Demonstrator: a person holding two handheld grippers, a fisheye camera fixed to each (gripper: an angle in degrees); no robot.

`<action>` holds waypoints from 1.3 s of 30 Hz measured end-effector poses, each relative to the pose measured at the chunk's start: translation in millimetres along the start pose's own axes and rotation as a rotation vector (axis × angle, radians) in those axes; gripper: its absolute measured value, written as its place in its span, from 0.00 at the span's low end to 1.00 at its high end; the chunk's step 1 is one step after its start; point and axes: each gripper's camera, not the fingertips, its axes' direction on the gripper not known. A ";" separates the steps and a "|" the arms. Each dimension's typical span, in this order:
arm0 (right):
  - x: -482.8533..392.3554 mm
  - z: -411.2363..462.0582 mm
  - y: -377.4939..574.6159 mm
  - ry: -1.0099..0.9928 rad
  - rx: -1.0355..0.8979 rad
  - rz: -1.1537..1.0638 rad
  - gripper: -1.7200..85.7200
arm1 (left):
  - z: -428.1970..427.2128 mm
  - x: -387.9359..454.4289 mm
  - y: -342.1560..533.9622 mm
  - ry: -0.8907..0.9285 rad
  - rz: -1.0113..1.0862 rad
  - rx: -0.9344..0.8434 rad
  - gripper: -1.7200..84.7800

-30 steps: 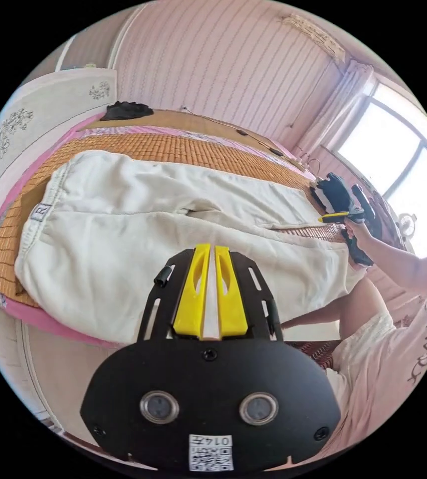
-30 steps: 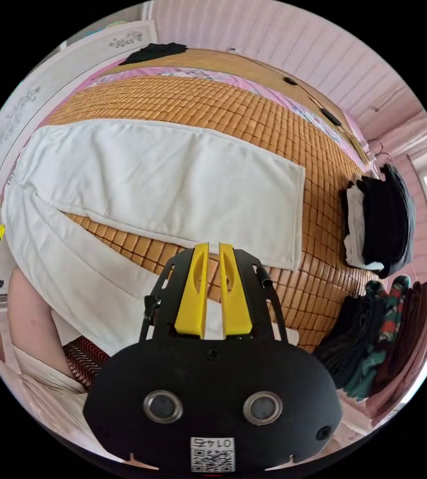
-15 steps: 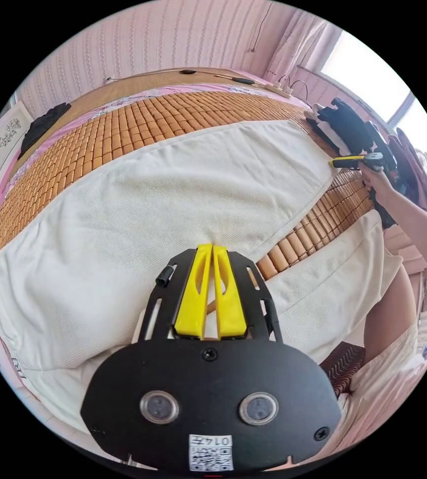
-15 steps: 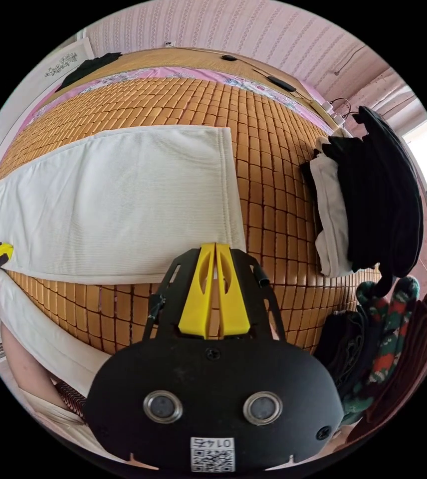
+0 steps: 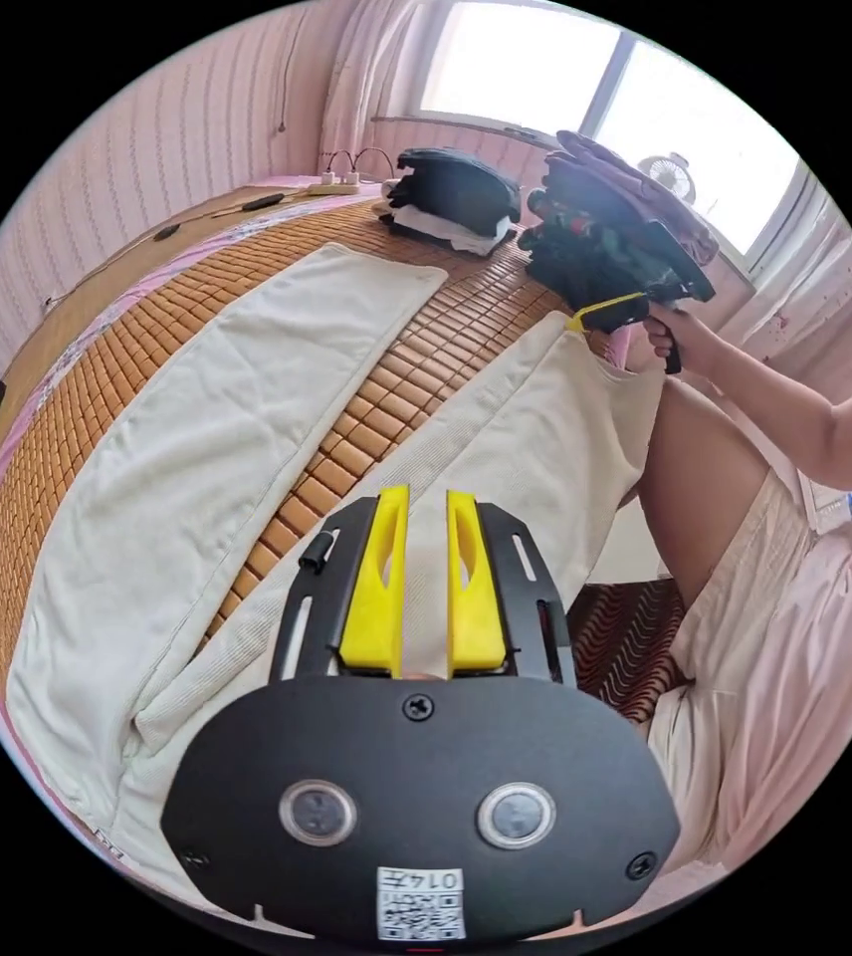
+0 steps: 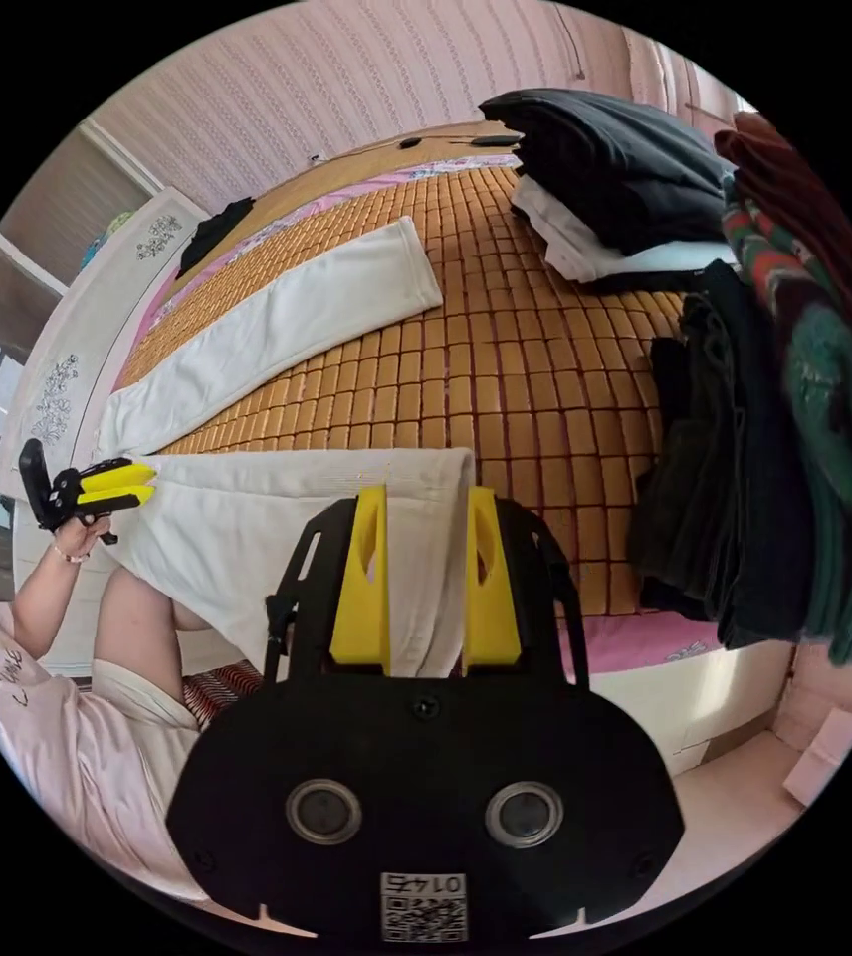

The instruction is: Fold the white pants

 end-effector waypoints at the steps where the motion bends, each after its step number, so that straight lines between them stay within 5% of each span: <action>1: 2.0 2.7 2.8 -0.010 -0.016 -0.003 0.11 | 11.8 9.9 -7.2 -0.017 0.047 -0.021 0.11; 11: -5.4 -130.0 87.1 -0.172 0.267 -0.143 0.02 | 70.8 33.7 -39.3 -0.093 0.179 -0.170 0.11; 21: -21.9 -165.3 117.8 -0.173 0.318 -0.234 0.02 | 108.1 65.5 -43.4 -0.195 0.352 -0.232 0.03; 30: 10.4 -206.5 159.6 -0.224 0.379 -0.146 0.02 | -47.0 73.7 -5.6 -0.024 0.403 0.057 0.01; 35: -5.0 -225.8 96.5 -0.172 0.375 -0.270 0.03 | -59.6 16.3 -41.1 0.018 0.162 0.119 0.02; 39: 11.3 -159.5 -1.8 -0.004 0.300 -0.158 0.07 | 38.7 -40.2 -90.3 -0.052 -0.091 -0.037 0.02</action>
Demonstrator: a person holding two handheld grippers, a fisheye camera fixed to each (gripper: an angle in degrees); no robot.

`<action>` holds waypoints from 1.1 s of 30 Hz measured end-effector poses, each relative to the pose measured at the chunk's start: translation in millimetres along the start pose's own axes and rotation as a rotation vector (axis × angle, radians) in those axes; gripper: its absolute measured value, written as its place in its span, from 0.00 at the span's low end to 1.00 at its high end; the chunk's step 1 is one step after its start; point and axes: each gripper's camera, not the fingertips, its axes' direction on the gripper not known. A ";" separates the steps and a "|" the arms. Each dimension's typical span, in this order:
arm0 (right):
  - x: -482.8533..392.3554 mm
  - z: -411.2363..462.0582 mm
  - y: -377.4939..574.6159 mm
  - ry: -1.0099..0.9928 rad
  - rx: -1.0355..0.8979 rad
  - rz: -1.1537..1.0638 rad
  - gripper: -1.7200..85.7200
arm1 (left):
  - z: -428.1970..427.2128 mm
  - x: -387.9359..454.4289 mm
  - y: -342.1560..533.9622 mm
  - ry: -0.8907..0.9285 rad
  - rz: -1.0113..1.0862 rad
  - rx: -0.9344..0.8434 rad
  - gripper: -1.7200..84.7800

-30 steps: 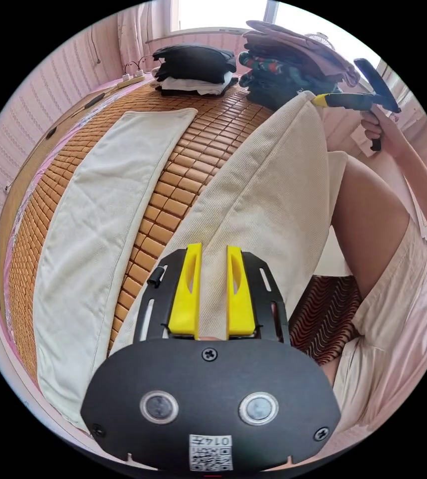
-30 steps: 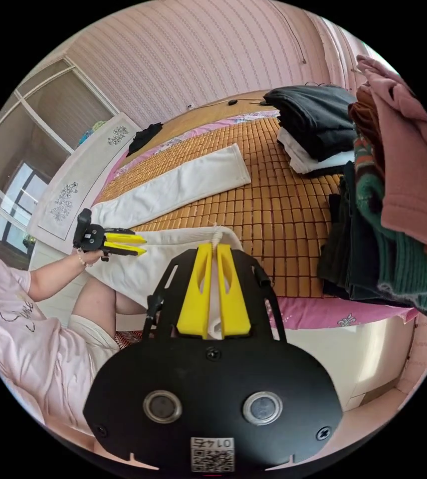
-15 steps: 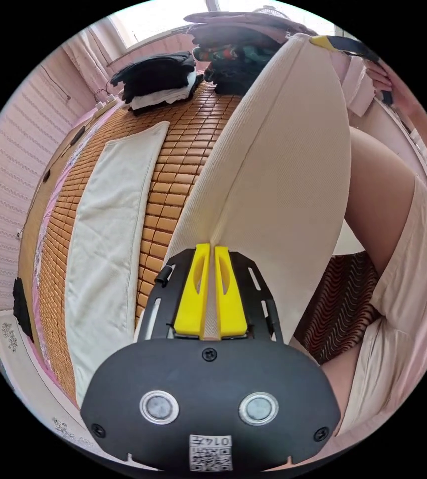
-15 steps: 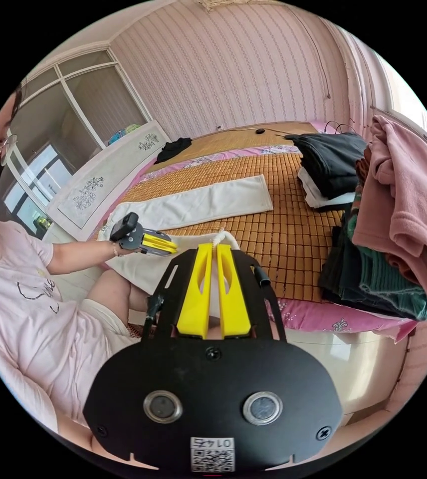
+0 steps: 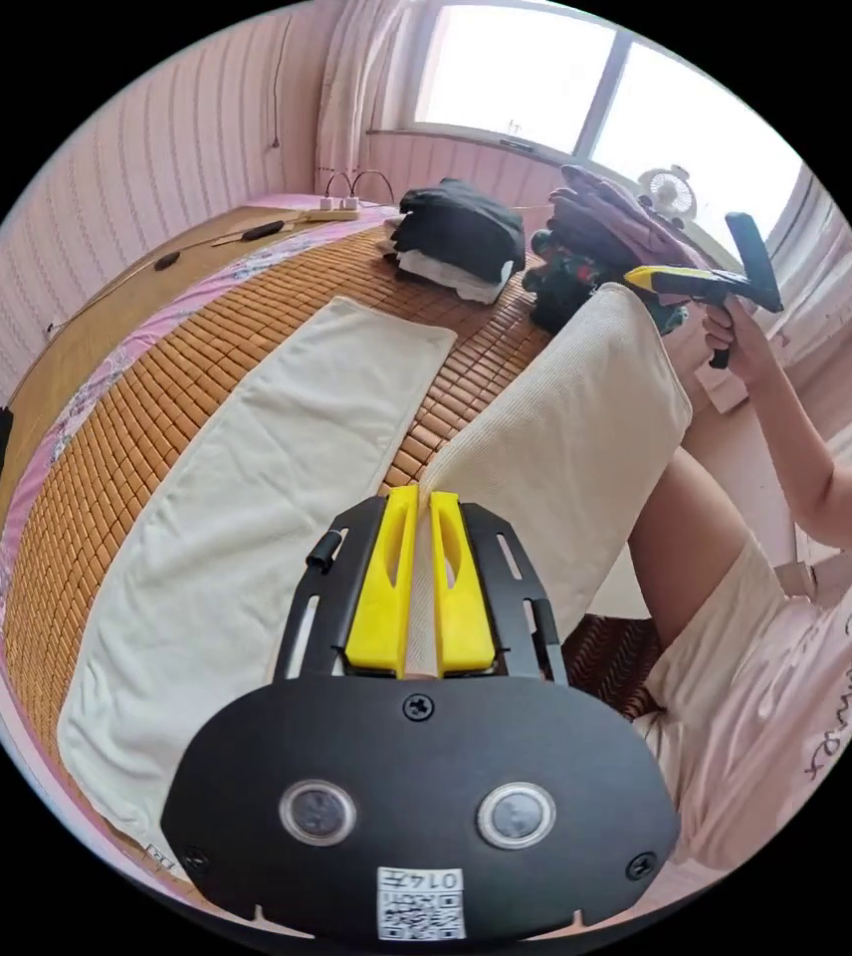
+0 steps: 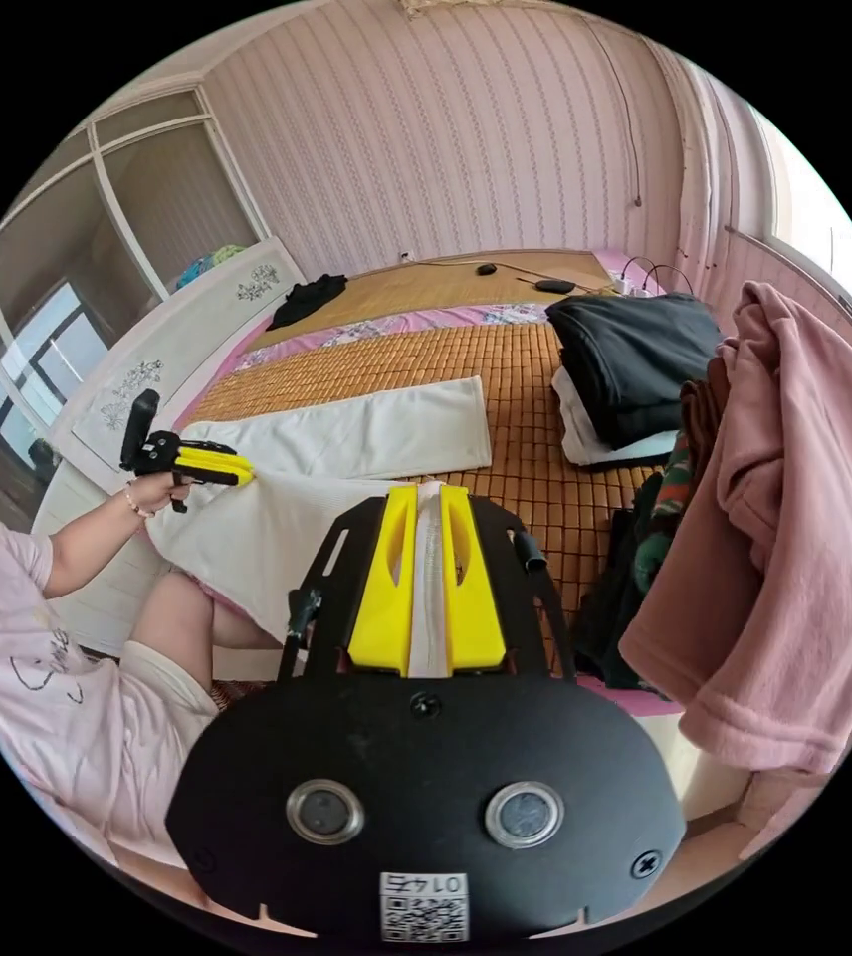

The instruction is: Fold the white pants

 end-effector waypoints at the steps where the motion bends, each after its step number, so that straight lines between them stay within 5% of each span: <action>1: 3.4 11.7 -3.5 0.007 -0.016 0.017 0.07 | 31.4 -6.6 -7.8 -0.009 -0.037 -0.071 0.02; 4: 13.6 53.9 1.3 -0.046 -0.140 0.073 0.11 | 78.5 -6.8 -15.0 -0.057 -0.037 -0.192 0.03; 13: 32.4 134.1 74.0 -0.048 -0.554 0.191 0.10 | 60.5 -5.1 -19.9 -0.027 -0.039 -0.130 0.03; 26: 17.0 108.0 69.0 0.052 -0.506 0.189 0.08 | 19.9 7.8 -13.8 0.005 -0.117 -0.028 0.07; 33: -41.0 112.8 -8.2 0.146 -0.341 -0.120 0.02 | -62.0 13.1 35.4 -0.199 -0.080 0.073 0.06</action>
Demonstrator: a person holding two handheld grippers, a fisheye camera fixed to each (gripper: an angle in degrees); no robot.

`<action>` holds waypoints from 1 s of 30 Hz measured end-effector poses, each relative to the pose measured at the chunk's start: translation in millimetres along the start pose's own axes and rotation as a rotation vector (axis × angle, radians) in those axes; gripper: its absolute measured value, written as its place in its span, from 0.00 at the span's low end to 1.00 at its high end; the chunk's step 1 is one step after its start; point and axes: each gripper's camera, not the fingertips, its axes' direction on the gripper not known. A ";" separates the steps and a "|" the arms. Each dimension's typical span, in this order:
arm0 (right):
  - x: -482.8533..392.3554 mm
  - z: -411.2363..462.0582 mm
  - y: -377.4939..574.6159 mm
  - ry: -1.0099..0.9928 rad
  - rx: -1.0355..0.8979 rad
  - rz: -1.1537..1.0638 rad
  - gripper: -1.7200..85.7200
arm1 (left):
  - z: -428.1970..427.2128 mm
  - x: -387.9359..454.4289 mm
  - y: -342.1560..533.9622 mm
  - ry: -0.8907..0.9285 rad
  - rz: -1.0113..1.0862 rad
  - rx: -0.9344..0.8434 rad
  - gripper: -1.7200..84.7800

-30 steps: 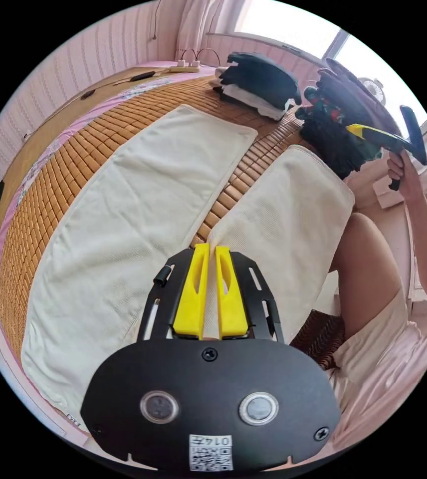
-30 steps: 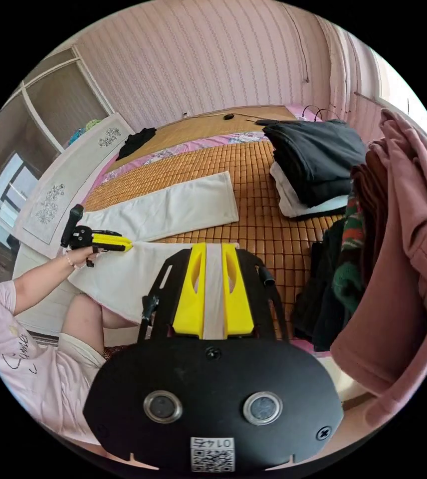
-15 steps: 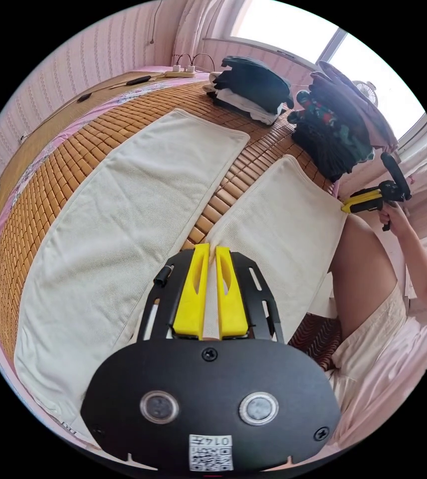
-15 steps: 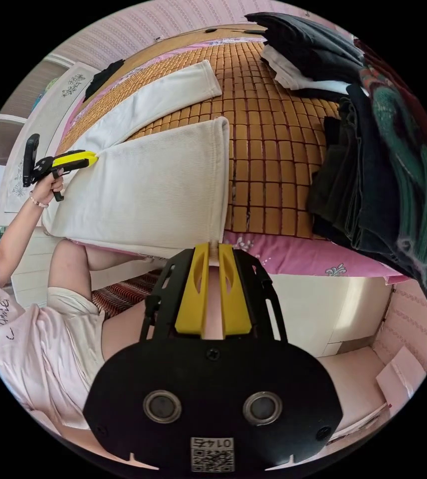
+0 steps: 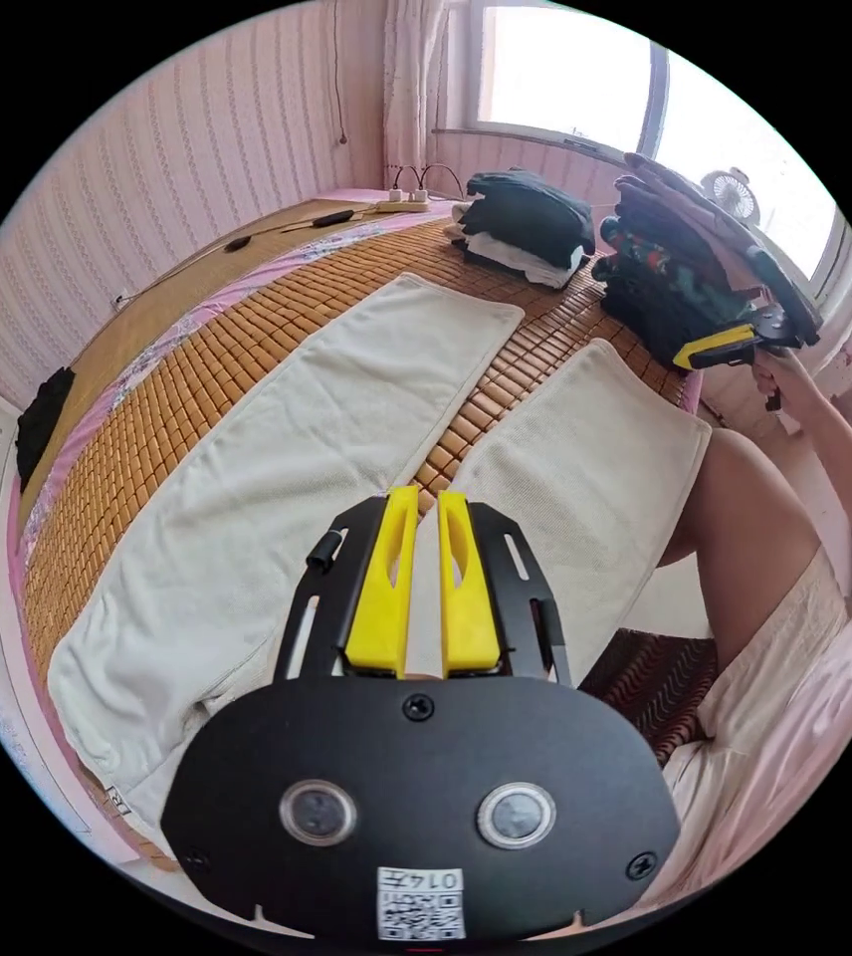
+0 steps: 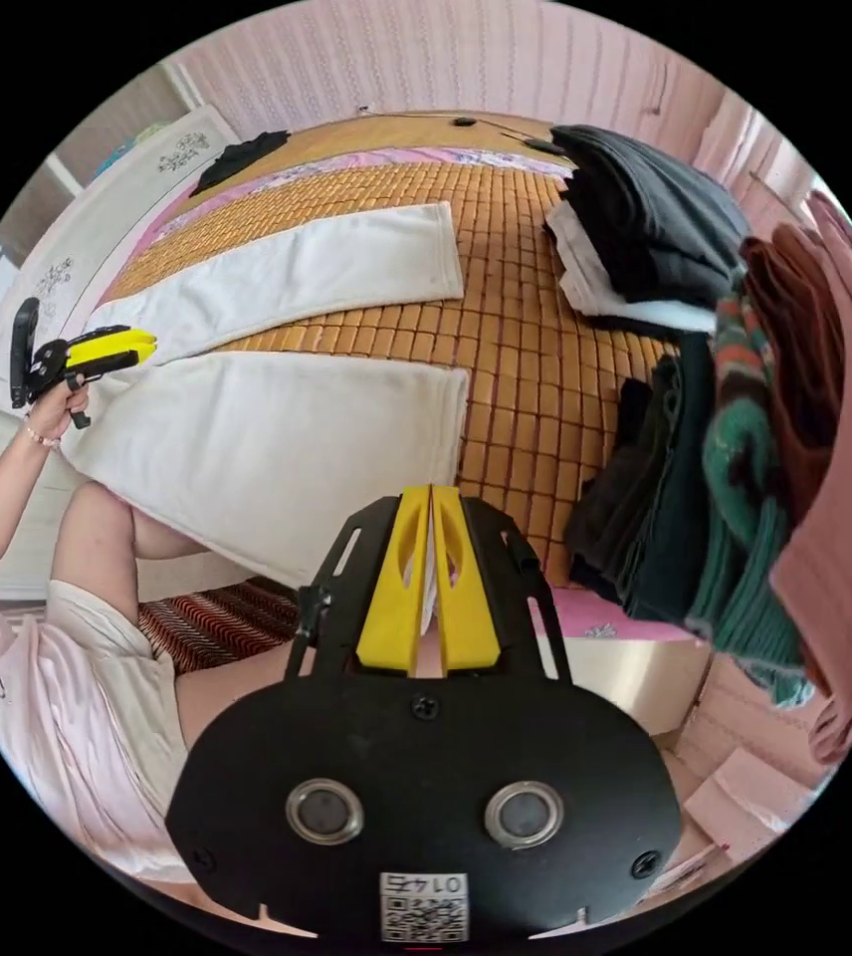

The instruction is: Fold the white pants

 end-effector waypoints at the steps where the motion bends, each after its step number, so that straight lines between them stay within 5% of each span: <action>1: -4.0 2.0 -11.1 0.003 0.016 -0.018 0.02 | -3.4 -14.5 9.3 -0.034 -0.040 -0.028 0.06; 10: -29.8 81.6 -175.2 0.038 0.030 0.026 0.02 | 4.8 -134.0 47.1 -0.017 -0.453 -0.122 0.01; 20: -16.1 109.5 -201.1 0.211 -0.054 -0.065 0.02 | -27.2 -159.6 57.7 0.052 -0.482 -0.066 0.01; 24: -7.6 40.4 -136.5 0.049 0.198 0.069 0.02 | -108.7 -166.2 89.4 0.050 -0.521 0.100 0.02; 30: 22.0 -10.0 44.3 -0.180 0.230 0.239 0.04 | -217.8 -180.4 242.3 -0.001 -0.857 0.188 0.05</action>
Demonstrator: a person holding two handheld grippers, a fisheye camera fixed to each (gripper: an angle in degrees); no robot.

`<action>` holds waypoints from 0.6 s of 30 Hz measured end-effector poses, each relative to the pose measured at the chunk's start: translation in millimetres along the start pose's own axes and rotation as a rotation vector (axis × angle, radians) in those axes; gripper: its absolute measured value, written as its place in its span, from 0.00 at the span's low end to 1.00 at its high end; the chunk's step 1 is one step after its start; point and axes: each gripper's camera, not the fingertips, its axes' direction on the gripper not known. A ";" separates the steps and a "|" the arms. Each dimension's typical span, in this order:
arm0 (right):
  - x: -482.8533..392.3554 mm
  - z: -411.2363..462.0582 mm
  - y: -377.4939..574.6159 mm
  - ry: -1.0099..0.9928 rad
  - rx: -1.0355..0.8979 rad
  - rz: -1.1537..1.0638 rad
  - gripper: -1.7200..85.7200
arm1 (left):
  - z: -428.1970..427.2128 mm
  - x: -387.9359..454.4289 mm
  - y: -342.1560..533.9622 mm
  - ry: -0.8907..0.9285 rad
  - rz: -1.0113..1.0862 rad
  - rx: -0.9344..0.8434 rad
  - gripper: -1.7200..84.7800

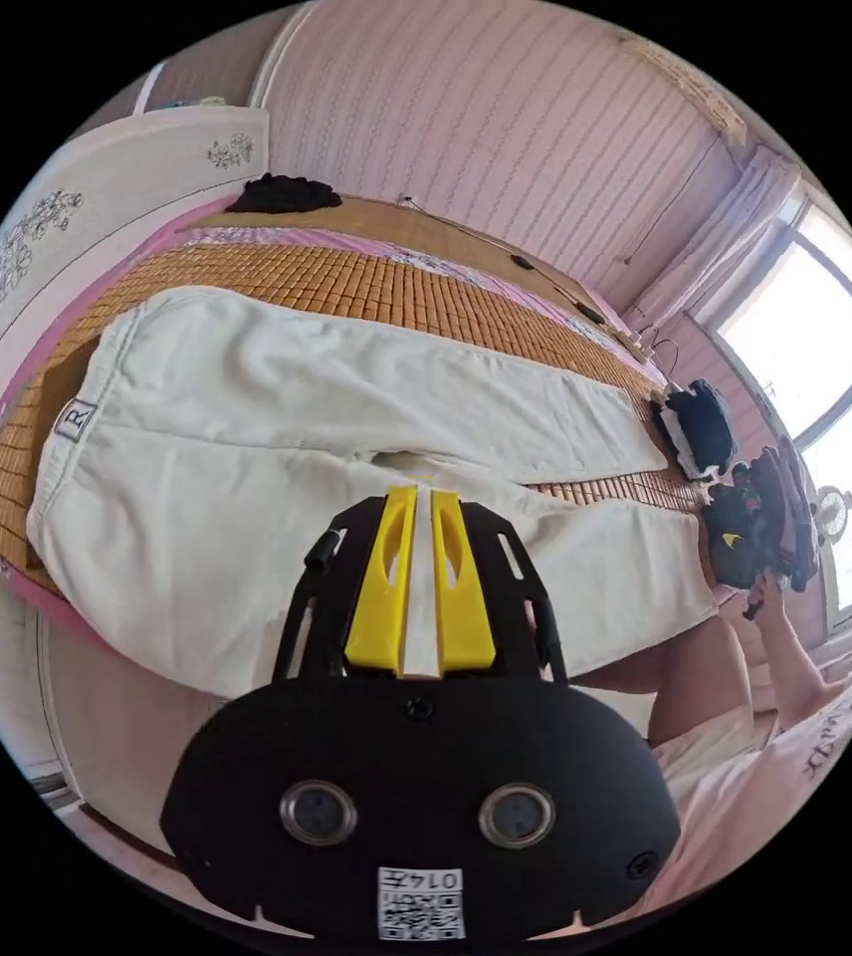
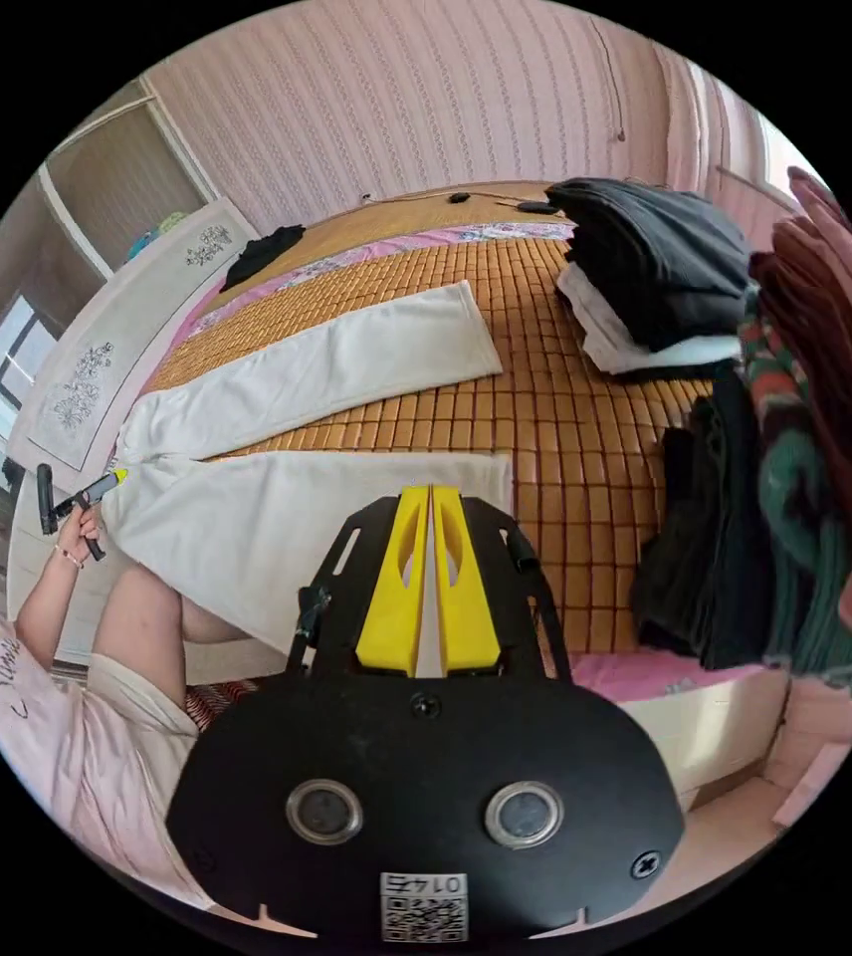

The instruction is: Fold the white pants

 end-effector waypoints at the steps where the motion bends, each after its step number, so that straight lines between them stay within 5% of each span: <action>1: 8.4 -6.9 15.2 -0.012 -0.004 0.034 0.04 | -20.3 -25.5 18.9 -0.020 -0.066 -0.006 0.06; 6: 57.9 -29.0 98.2 0.038 -0.183 0.238 0.15 | -88.2 -77.0 69.0 -0.298 -0.206 -0.015 0.08; 18: 60.7 18.2 51.7 -0.032 -0.400 0.200 0.20 | -139.5 -201.4 84.3 0.108 -0.665 0.192 0.19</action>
